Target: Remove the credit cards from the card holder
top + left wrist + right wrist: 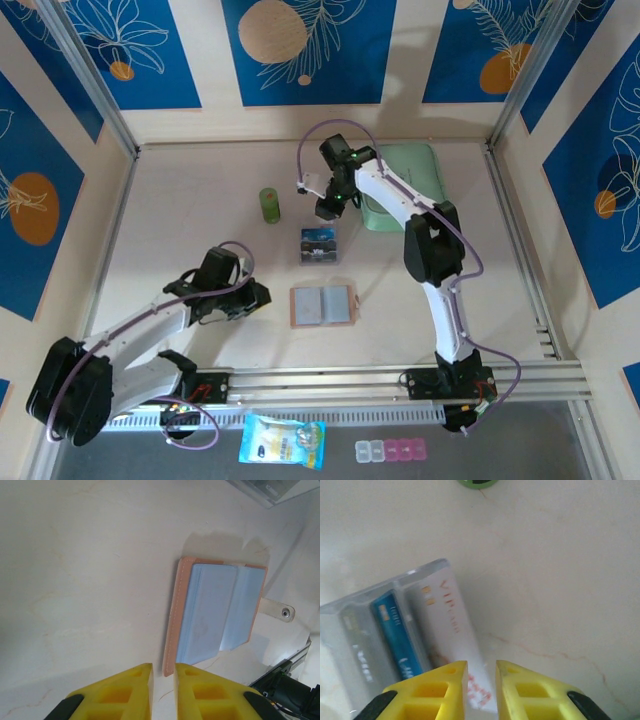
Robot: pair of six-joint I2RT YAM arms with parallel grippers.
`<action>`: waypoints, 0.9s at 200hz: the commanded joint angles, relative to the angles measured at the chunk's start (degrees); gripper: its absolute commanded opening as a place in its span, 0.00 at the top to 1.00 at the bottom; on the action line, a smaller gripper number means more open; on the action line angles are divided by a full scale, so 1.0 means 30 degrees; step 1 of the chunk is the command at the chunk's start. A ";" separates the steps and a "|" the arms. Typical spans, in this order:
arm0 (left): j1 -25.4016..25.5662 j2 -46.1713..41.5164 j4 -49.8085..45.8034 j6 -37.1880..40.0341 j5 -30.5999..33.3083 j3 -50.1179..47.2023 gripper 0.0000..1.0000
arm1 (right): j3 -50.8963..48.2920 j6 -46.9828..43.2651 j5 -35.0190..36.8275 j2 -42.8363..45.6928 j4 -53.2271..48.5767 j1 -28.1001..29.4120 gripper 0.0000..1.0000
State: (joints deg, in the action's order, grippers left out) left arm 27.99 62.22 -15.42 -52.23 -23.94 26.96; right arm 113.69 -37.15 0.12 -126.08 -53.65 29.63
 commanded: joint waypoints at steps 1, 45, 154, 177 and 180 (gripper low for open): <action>0.0022 0.0613 0.1622 -0.0225 -0.0750 -0.0268 0.83 | -0.1767 0.2799 -0.0892 0.2305 0.1108 0.0516 0.77; 0.1034 0.2239 0.3450 -0.0697 -0.0809 0.0009 0.84 | -0.6425 0.8966 -0.1326 0.5769 0.3479 0.1132 0.78; 0.3429 0.5310 0.5698 -0.1327 -0.0170 0.0772 0.93 | -1.5770 2.3228 -0.3535 1.1350 0.6854 0.2881 0.92; 0.3449 0.5997 0.6530 -0.1586 -0.0498 0.0629 0.95 | -1.7409 2.4260 -0.4988 1.1666 0.8220 0.3279 0.89; 0.3445 0.6059 0.6632 -0.1624 -0.0535 0.0627 0.96 | -1.7592 2.4447 -0.4994 1.1715 0.8387 0.3341 0.88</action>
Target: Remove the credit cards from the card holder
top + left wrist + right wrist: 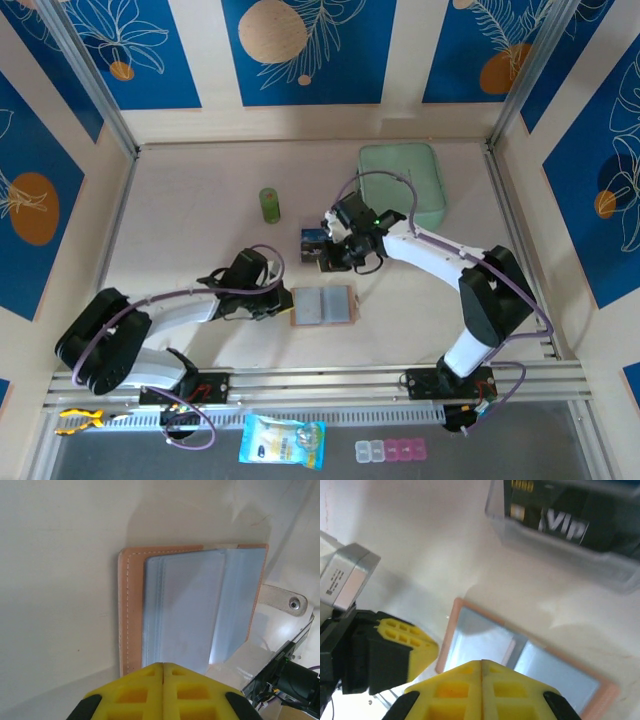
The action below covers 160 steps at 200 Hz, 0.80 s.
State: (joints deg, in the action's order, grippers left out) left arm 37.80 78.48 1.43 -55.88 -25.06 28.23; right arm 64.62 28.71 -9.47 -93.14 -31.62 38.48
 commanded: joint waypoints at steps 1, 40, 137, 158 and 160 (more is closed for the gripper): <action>0.0173 0.0643 0.1045 -0.0412 -0.0182 0.0217 0.96 | -0.1310 0.2542 -0.1794 0.0760 0.1104 0.0418 0.87; 0.0244 0.0928 0.0600 -0.0215 0.0265 0.0150 0.97 | -0.3396 0.4792 -0.1711 0.1114 0.2979 0.1244 0.76; 0.0206 0.1609 -0.1664 0.0622 0.1130 0.0215 0.97 | -0.3805 0.6628 -0.2364 -0.1004 0.4998 0.2610 0.73; 0.0194 0.1273 -0.2207 0.0830 0.1376 0.0266 0.97 | -0.3547 0.6703 -0.2191 -0.1513 0.4939 0.2843 0.73; 0.0164 0.1229 -0.2257 0.0861 0.1401 0.0260 0.97 | -0.3528 0.6708 -0.2163 -0.1555 0.4927 0.2861 0.73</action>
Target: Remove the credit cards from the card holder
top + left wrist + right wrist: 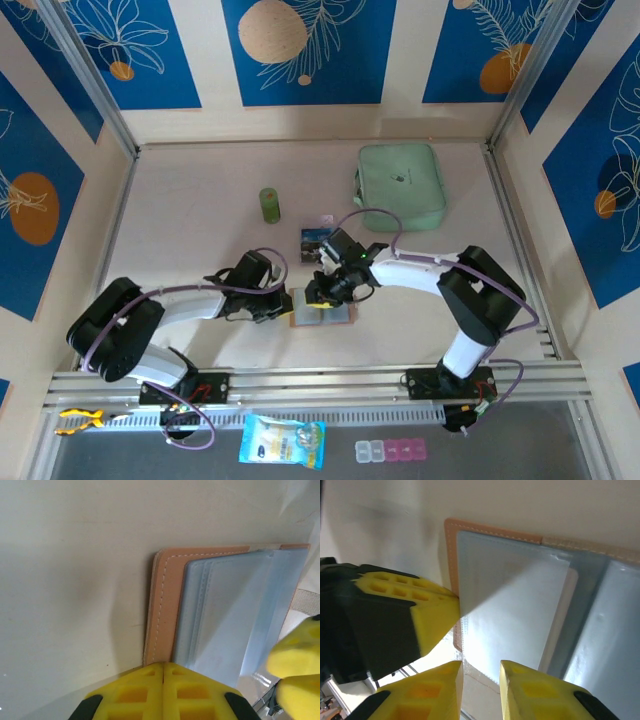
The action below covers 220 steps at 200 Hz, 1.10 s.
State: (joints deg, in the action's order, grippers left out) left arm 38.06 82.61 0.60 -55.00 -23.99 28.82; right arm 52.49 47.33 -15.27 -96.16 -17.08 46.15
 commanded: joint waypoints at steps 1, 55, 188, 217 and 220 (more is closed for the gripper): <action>0.0066 -0.0160 -0.2013 0.0575 0.1048 0.0092 0.97 | 0.0518 0.0506 -0.0223 -0.0581 0.0076 0.0297 0.73; -0.0010 -0.0524 -0.2479 0.0798 0.1140 0.0072 0.97 | 0.0529 0.0614 0.0405 -0.1243 -0.0092 0.0550 0.74; -0.0147 -0.0235 -0.2339 0.0837 0.1025 -0.0115 0.97 | 0.0584 0.0611 0.1640 -0.1155 -0.1190 0.0575 0.80; -0.0178 -0.0064 -0.2368 0.0896 0.0997 -0.0079 0.97 | 0.0408 0.0411 0.2011 -0.0718 -0.1780 0.0439 0.79; -0.0167 -0.0057 -0.2368 0.0898 0.0994 -0.0077 0.97 | 0.0379 0.0408 0.2046 -0.0710 -0.1803 0.0415 0.79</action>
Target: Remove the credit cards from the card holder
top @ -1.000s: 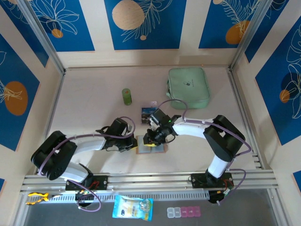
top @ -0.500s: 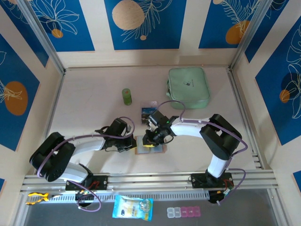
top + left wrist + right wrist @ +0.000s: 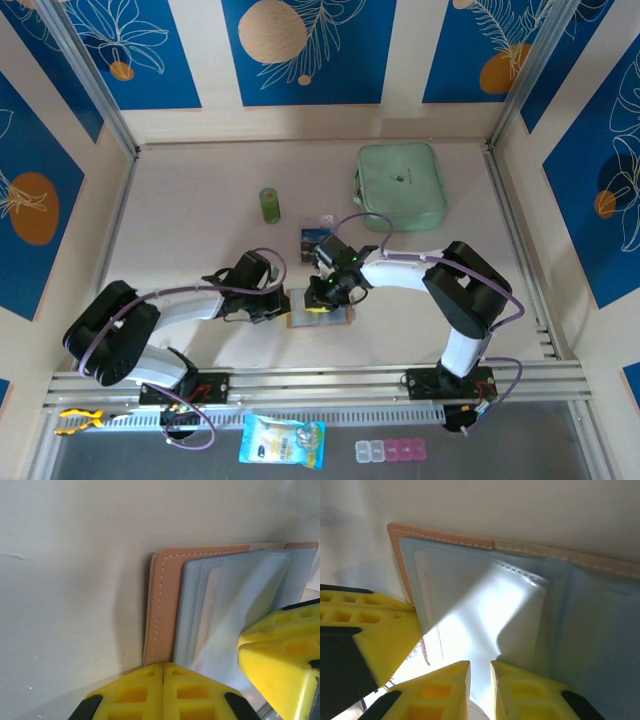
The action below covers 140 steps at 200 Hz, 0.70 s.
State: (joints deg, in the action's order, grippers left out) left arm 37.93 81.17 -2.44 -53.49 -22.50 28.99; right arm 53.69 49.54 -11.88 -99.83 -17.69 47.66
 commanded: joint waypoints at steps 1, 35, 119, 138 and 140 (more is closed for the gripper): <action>-0.0129 0.0425 -0.1356 0.0383 0.0499 -0.0139 0.97 | -0.0039 -0.0335 0.0915 0.0533 -0.1601 -0.0092 0.79; -0.0135 0.0572 -0.1405 0.0430 0.0499 -0.0142 0.97 | -0.0344 -0.0524 0.0906 0.0828 -0.1778 -0.0343 0.79; -0.0178 -0.0436 -0.1768 0.0325 0.0707 0.0295 0.97 | -0.2186 -0.0673 -0.1108 0.1351 0.0640 -0.1346 0.83; -0.0166 -0.1352 -0.1885 0.0224 0.0910 0.0587 0.95 | -0.2809 -0.0352 -0.1703 0.1461 0.1688 -0.1575 0.83; -0.0179 -0.1418 -0.1927 0.0224 0.0909 0.0626 0.95 | -0.2831 -0.0322 -0.1733 0.1483 0.1762 -0.1608 0.83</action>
State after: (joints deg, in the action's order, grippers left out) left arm 37.89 80.09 -4.54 -53.49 -21.80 29.41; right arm 47.70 47.94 -13.80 -96.77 -15.38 43.70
